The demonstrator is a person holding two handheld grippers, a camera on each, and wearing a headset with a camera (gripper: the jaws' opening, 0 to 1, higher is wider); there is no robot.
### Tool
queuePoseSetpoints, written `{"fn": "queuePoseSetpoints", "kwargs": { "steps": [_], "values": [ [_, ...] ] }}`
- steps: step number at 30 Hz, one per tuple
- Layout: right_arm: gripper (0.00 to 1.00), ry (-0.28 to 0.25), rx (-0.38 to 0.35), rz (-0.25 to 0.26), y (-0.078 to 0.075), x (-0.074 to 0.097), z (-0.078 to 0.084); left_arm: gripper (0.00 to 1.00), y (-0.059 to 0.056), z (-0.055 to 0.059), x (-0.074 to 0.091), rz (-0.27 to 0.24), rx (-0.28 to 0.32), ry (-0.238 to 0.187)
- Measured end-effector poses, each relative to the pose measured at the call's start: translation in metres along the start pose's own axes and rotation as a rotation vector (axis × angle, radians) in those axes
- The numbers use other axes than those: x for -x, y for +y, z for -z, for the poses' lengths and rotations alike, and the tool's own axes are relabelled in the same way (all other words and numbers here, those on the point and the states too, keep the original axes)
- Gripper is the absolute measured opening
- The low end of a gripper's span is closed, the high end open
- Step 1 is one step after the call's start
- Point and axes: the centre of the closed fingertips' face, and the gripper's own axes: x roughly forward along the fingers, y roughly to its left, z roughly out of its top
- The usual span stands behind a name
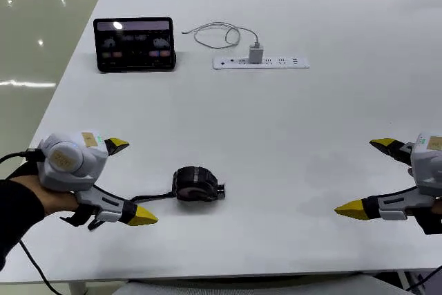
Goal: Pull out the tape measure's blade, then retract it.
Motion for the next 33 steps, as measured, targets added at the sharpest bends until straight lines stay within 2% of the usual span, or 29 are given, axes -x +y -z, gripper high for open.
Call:
{"fn": "queuePoseSetpoints", "kwargs": {
  "steps": [2, 8, 11, 19, 21, 23, 25, 27, 29, 31, 33],
  "values": [
    [1.0, -0.005, 0.01, -0.015, 0.0, -0.006, -0.006, 0.99, 0.003, -0.005, -0.005, 0.01, -0.057, 0.017],
    [1.0, -0.009, 0.06, -0.062, 0.005, -0.026, -0.021, 0.98, -0.002, -0.018, -0.021, 0.087, -0.095, 0.047],
    [1.0, -0.012, 0.081, -0.096, 0.01, -0.04, -0.028, 0.94, -0.003, -0.016, -0.031, 0.116, -0.128, 0.095],
    [1.0, -0.059, 0.153, -0.189, 0.031, -0.073, -0.041, 0.9, -0.005, -0.015, -0.055, 0.154, -0.181, 0.141],
    [0.97, -0.052, 0.157, -0.213, 0.038, -0.08, -0.042, 0.85, -0.005, -0.013, -0.061, 0.157, -0.209, 0.163],
    [0.95, -0.059, 0.17, -0.227, 0.043, -0.085, -0.044, 0.8, -0.007, -0.011, -0.065, 0.164, -0.213, 0.184],
    [0.96, -0.059, 0.169, -0.24, 0.047, -0.093, -0.041, 0.79, -0.01, -0.011, -0.071, 0.182, -0.211, 0.18],
    [0.95, -0.049, 0.174, -0.249, 0.05, -0.1, -0.041, 0.76, -0.008, -0.004, -0.077, 0.188, -0.235, 0.209],
    [0.93, -0.047, 0.18, -0.26, 0.054, -0.104, -0.042, 0.73, -0.008, -0.003, -0.082, 0.194, -0.23, 0.214],
    [0.89, -0.054, 0.189, -0.278, 0.058, -0.109, -0.045, 0.65, -0.009, -0.007, -0.086, 0.185, -0.207, 0.189],
    [0.84, -0.063, 0.183, -0.295, 0.063, -0.115, -0.049, 0.52, -0.011, -0.007, -0.09, 0.201, -0.217, 0.193]
  ]
}}
